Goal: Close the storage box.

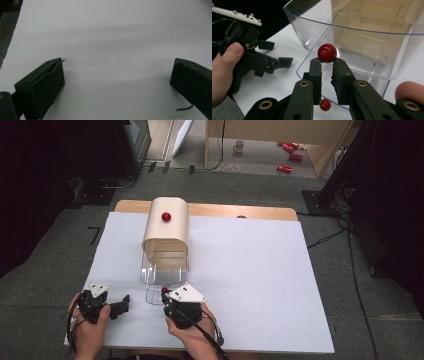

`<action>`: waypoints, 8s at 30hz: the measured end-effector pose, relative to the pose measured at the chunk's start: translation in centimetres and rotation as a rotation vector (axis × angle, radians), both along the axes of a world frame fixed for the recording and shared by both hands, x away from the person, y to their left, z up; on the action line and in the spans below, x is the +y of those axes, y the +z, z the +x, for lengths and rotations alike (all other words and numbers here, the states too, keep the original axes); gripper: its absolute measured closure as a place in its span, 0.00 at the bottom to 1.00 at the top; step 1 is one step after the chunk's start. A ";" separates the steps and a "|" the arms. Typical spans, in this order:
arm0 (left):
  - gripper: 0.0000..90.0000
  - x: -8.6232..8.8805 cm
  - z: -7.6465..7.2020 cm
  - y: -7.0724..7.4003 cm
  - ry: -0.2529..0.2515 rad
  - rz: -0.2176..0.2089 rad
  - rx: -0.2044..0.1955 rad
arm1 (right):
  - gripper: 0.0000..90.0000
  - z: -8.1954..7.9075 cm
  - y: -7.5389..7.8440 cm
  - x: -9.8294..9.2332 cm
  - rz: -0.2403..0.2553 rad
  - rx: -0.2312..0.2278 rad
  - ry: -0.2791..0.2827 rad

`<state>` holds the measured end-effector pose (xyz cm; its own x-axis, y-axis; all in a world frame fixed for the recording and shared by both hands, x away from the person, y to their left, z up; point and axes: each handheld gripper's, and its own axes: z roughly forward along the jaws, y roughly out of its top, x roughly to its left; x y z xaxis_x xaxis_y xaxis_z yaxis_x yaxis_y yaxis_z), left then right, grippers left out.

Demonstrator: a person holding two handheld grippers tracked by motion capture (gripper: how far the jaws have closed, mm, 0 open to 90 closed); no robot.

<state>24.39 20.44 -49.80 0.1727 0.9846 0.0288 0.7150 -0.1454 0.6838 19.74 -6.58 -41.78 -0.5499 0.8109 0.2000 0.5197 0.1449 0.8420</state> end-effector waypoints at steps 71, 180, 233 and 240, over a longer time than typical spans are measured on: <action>0.00 0.0 0.0 0.0 -0.002 0.001 0.003 | 0.00 6.8 1.2 -0.7 -0.035 0.080 -0.052; 0.00 0.0 0.0 0.0 0.001 0.002 0.004 | 0.84 0.1 -4.9 2.2 -0.033 0.108 -0.146; 0.00 -0.1 0.1 0.0 0.003 -0.002 0.003 | 0.83 7.6 -3.8 2.6 -0.078 0.064 -0.201; 0.00 -0.1 0.1 0.0 0.003 -0.002 0.002 | 0.83 8.0 -4.2 2.6 -0.083 0.064 -0.206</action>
